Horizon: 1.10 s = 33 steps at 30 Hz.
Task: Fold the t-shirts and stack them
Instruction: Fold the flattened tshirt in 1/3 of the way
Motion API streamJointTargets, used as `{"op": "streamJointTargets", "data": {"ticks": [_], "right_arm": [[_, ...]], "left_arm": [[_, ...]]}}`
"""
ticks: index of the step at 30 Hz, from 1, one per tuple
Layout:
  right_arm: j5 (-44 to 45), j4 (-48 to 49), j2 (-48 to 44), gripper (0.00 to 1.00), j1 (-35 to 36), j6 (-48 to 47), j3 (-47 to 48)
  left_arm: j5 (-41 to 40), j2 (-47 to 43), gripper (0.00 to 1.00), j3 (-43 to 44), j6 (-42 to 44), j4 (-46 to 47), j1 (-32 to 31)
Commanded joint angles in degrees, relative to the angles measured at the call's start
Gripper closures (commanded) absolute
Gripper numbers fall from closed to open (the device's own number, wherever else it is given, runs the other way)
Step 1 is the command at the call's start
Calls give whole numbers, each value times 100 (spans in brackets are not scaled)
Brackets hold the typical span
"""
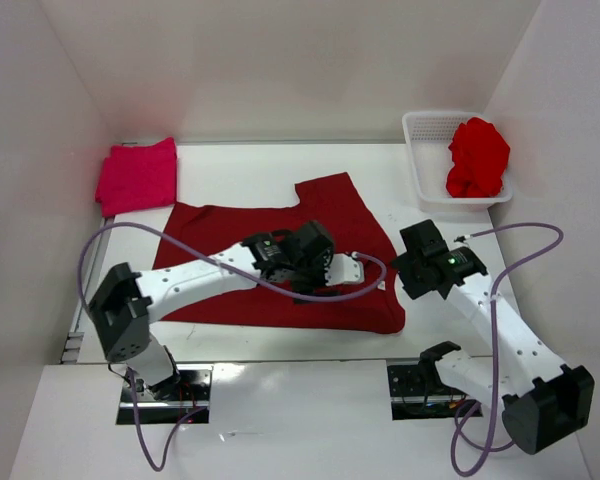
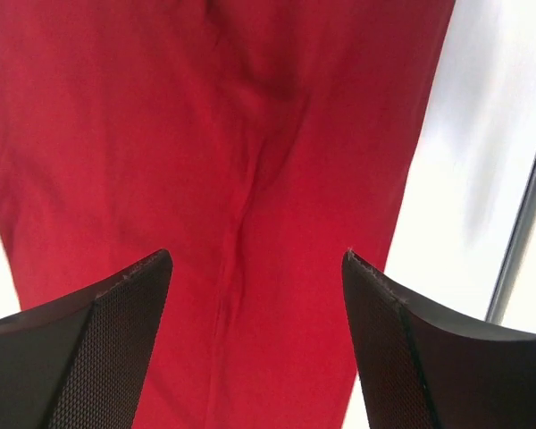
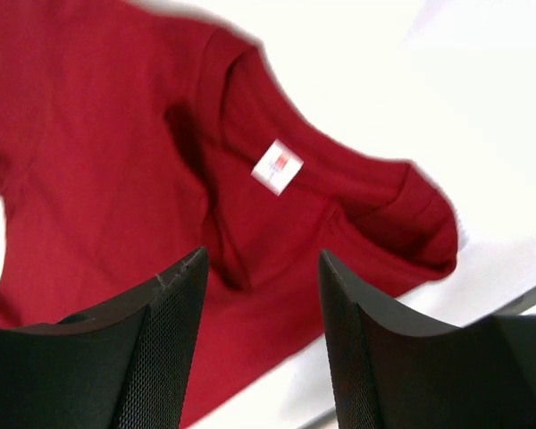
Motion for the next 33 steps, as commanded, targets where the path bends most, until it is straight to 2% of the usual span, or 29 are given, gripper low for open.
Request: {"op": "streamJointTargets", "data": {"ticks": [1, 3, 8, 12, 16, 18, 23, 26, 29, 31, 33], "right_arm": [[335, 260, 238, 42, -257, -31, -49], [388, 261, 178, 42, -485, -206, 4], [222, 366, -244, 42, -1267, -812, -57], [169, 480, -376, 41, -1330, -875, -110], [116, 533, -324, 41, -1330, -1059, -110], [116, 533, -385, 41, -1330, -1121, -57], [63, 595, -526, 41, -1330, -1182, -110], [11, 595, -526, 41, -1330, -1235, -110], [11, 648, -526, 41, -1330, -1236, -110], [11, 648, -526, 41, -1330, -1236, -110], [-42, 648, -526, 41, -1330, -1236, -110]], "left_arm": [[140, 591, 16, 214, 39, 978, -51], [193, 760, 16, 215, 73, 1216, -51], [991, 1358, 15, 487, 197, 1270, -51], [1203, 1613, 14, 417, 83, 1445, -51], [1055, 1754, 14, 417, -23, 1550, -51], [941, 1815, 17, 330, -23, 1603, -51], [1002, 1991, 38, 267, -146, 1674, -51], [844, 2114, 44, 267, -199, 1735, -51], [896, 2115, 43, 267, -199, 1569, -51], [896, 2115, 37, 198, -199, 1621, -51], [528, 2115, 37, 109, -278, 1761, -51]]}}
